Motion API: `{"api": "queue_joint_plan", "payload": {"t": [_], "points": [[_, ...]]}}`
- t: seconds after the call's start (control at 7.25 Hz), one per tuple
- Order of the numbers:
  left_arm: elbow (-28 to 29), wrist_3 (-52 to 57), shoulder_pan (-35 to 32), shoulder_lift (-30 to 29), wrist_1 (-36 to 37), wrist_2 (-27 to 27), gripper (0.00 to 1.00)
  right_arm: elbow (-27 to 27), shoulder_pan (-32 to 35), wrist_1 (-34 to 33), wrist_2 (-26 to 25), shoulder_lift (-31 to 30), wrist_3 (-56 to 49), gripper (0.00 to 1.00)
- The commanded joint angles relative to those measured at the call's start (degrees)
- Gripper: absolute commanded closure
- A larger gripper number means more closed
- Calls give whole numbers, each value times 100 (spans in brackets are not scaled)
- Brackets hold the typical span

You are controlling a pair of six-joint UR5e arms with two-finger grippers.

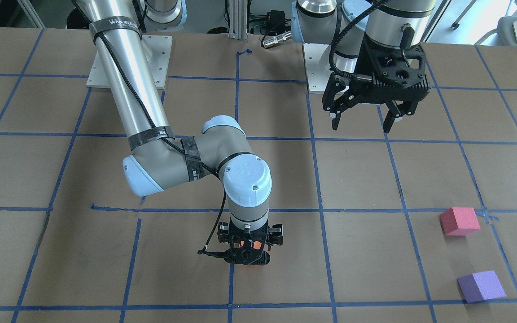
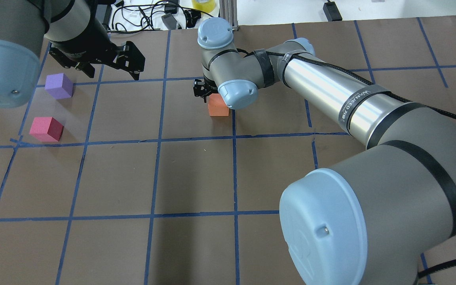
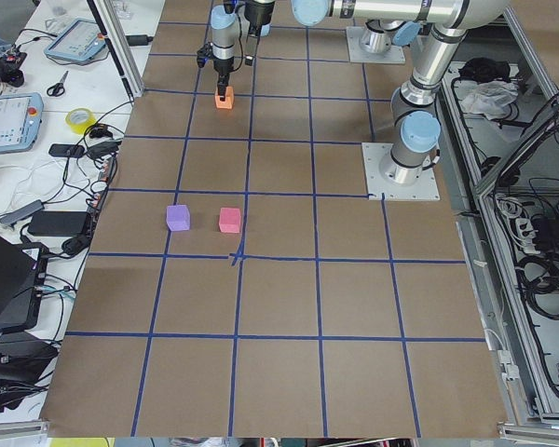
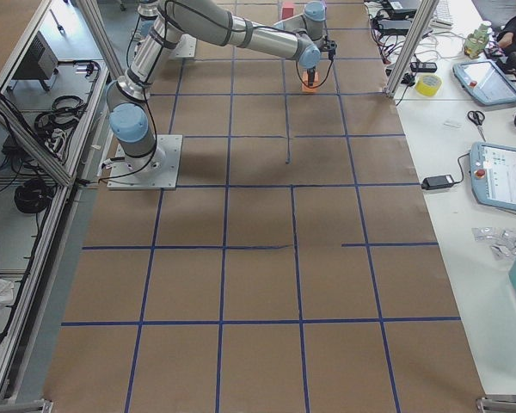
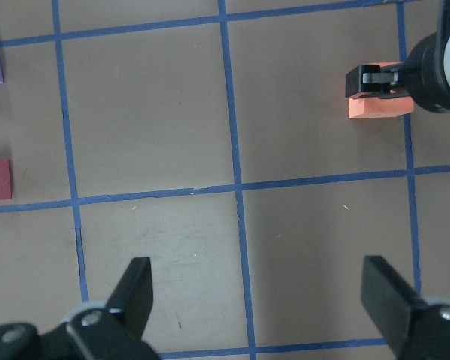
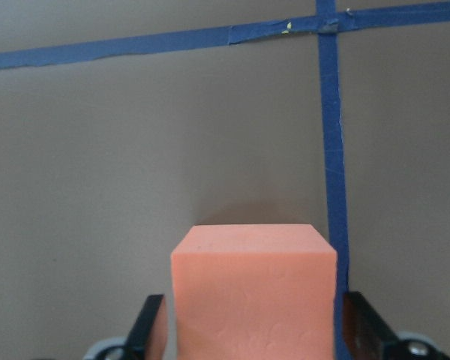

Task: Arrange blocks in a line
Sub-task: 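Carry the orange cube toward the left arm and lower it, then open the right gripper and raise it away from the orange cube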

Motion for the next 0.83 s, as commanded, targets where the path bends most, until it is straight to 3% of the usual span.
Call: {"api": "queue_joint_plan", "payload": {"t": [0.0,0.28,0.69], "points": [[-40,79,-9,23,-4,-3,0,-121,12,267,2,-133,9,0],[56,61,131,-265,83,-56,0,-201,-136,1205,-85,-894,-113,0],[266,52,114,-950,608,-64,0,-95,-1004,2216,-103,-1880,-1709,0]]}}
